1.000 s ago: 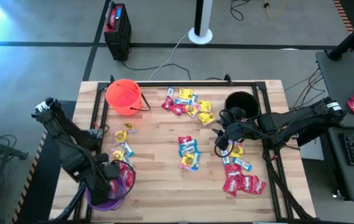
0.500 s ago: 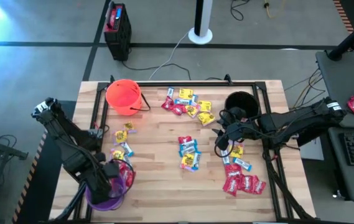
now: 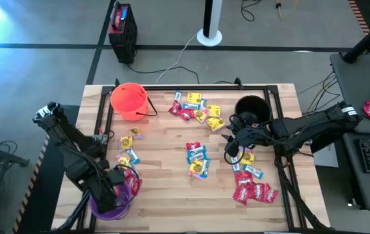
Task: Sort candy by brand, put in halloween buckets
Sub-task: Put the red candy into the purple bucket, then put the white chocolate bar into the orange bucket
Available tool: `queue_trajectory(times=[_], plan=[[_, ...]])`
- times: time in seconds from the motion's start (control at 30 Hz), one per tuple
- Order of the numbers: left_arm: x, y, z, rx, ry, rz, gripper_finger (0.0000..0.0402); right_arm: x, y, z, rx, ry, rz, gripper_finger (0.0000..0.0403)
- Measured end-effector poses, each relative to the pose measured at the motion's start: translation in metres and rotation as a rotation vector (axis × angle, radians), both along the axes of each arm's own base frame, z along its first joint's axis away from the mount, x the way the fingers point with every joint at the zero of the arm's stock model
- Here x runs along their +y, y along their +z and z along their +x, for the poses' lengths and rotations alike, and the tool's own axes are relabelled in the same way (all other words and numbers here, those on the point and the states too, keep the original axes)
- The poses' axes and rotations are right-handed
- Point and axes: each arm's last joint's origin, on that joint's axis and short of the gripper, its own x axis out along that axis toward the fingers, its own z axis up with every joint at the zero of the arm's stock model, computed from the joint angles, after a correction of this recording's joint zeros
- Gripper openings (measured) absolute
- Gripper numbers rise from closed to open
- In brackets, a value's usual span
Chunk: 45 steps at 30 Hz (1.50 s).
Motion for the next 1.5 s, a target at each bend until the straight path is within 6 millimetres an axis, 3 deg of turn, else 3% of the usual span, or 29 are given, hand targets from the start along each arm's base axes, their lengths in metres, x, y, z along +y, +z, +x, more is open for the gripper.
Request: queue_trajectory(times=[0.23,0.37,0.57,0.77,0.9,1.2,1.5], plan=[[-0.005,0.001,0.001,0.006,-0.005,-0.062,0.0232,0.0,0.0,0.0,0.0,0.0,0.0,0.0192],[-0.007,0.004,0.001,0.043,0.073,-0.088,0.0237,0.0,0.0,0.0,0.001,0.0,0.0,0.0192],[-0.011,0.001,0.002,0.019,0.029,-0.056,0.0238,0.0,0.0,0.0,0.002,0.002,-0.003,0.0192],[-0.007,0.003,0.011,-0.295,-0.134,0.153,0.0231,0.001,-0.002,0.004,0.006,0.015,-0.013,0.0192],[-0.004,0.007,0.021,-0.502,-0.285,0.336,0.0215,0.004,-0.012,0.019,0.024,0.066,-0.057,0.0192],[0.022,0.01,0.049,-0.662,-0.46,0.523,0.0177,0.013,-0.049,0.06,0.131,0.295,-0.174,0.0192],[0.075,-0.005,0.05,-0.775,-0.402,0.595,0.0169,0.006,-0.073,0.083,0.177,0.482,-0.181,0.0192]])
